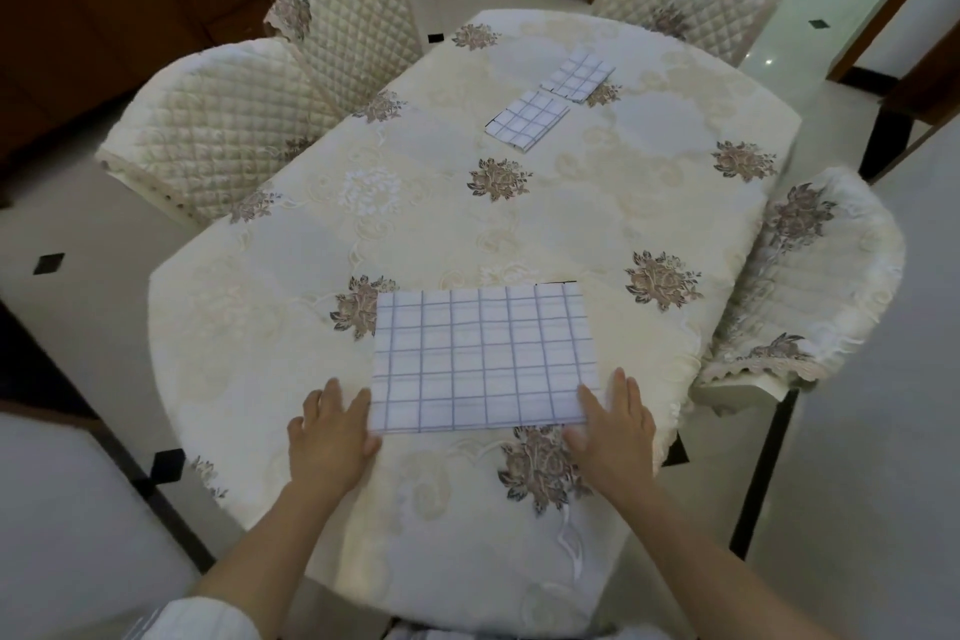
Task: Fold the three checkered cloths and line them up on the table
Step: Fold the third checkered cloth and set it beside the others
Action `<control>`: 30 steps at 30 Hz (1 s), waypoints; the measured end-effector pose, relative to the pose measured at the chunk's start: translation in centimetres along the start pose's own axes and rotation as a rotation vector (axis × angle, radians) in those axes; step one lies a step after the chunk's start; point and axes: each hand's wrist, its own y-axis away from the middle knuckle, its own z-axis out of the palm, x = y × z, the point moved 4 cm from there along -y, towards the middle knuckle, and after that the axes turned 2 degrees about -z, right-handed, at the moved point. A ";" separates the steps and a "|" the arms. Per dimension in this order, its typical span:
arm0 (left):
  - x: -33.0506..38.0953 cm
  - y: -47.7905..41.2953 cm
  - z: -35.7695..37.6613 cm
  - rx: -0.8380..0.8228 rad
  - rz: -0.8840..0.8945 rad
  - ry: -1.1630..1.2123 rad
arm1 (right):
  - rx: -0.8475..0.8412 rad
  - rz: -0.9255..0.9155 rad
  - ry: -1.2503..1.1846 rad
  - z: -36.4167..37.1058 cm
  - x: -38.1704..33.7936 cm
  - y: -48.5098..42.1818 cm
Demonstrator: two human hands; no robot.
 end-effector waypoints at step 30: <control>2.3 -3.2 -2.1 0.086 0.817 -0.349 | -0.185 0.223 0.008 5.1 -16.9 5.0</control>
